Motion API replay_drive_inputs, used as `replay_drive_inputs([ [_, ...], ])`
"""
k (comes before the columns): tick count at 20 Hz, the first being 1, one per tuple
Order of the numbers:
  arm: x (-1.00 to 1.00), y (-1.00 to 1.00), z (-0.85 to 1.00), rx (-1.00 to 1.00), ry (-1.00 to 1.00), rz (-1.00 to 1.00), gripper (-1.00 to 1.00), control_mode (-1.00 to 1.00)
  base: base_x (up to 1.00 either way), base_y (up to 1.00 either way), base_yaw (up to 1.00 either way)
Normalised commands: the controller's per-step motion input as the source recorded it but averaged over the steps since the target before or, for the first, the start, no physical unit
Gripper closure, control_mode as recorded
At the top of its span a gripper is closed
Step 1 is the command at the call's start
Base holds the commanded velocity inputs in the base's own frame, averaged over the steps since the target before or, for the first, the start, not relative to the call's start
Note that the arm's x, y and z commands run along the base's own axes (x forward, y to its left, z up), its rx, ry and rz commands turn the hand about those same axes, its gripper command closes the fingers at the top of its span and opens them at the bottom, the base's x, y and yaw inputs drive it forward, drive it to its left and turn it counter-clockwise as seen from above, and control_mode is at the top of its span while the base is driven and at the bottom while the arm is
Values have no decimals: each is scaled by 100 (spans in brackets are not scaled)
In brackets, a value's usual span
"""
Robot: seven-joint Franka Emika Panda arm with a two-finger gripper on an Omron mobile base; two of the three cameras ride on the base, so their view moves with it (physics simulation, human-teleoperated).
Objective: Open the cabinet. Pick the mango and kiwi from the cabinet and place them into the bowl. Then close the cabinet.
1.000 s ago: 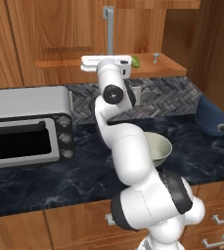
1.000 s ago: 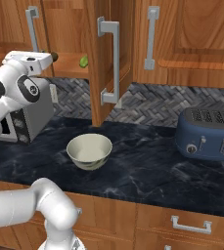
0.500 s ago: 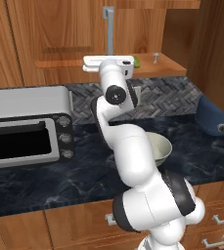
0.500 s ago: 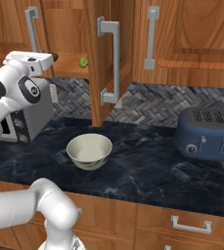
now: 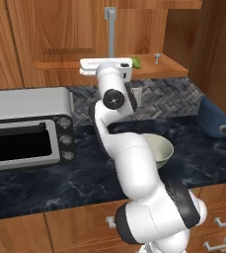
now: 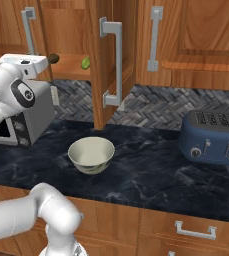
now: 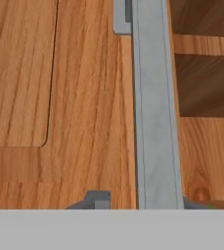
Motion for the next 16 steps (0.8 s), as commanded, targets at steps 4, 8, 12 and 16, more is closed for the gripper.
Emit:
replay_drive_inputs([
  [4,-1,92,0,-1,8,-5,100,-100,0,0,0],
  [8,-8,98,0,-1,8,-7,100,-100,0,0,0],
  [12,-20,99,0,-1,10,-7,100,-100,0,0,0],
  [16,-40,73,4,0,6,-3,100,-100,0,0,0],
])
